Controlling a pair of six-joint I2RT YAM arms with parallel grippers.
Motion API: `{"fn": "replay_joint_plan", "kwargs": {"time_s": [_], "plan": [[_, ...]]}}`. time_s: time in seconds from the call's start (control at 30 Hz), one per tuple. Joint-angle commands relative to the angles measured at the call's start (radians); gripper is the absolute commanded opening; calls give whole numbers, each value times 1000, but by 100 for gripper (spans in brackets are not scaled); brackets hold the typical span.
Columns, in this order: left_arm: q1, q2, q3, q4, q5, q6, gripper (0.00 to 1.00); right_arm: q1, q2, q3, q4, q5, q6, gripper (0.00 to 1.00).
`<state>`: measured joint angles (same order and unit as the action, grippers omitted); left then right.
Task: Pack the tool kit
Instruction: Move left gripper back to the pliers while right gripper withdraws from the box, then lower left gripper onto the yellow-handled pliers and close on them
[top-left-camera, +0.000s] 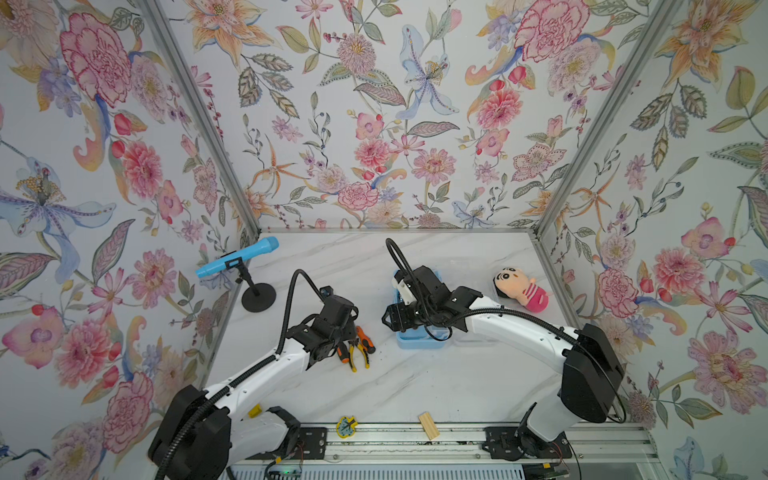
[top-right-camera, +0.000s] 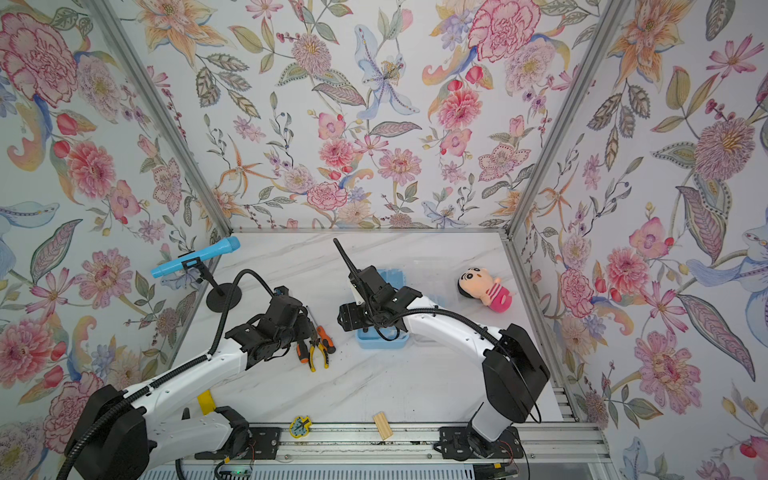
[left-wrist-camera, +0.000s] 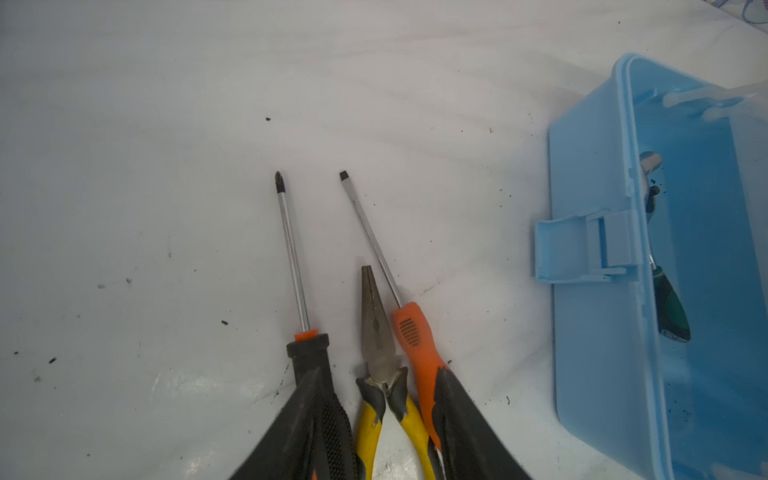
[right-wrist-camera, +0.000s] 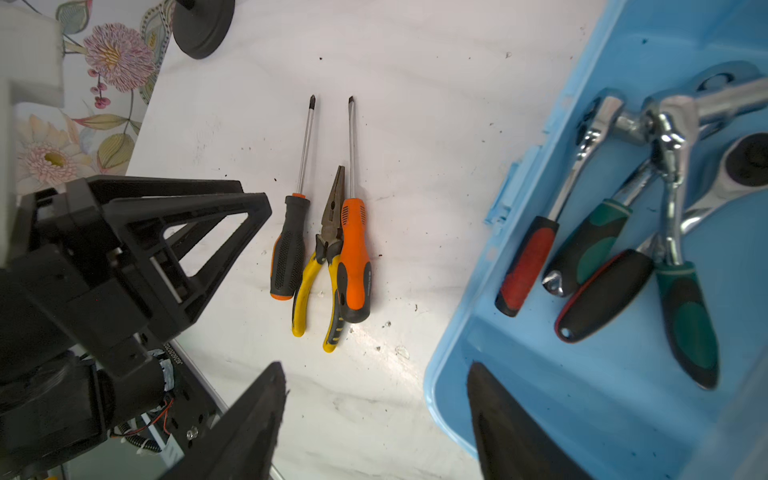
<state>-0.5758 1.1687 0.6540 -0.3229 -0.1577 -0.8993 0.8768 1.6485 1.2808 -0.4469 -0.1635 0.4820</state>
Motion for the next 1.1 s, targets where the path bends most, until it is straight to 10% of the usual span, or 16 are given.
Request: {"fn": "replay_joint_plan", "kwargs": {"time_s": [0.0, 1.07], "plan": [[8, -62, -73, -10, 5, -64, 48, 38, 66, 61, -65, 11, -52, 70], [22, 35, -85, 101, -1, -39, 38, 62, 145, 104, -68, 4, -54, 68]]}}
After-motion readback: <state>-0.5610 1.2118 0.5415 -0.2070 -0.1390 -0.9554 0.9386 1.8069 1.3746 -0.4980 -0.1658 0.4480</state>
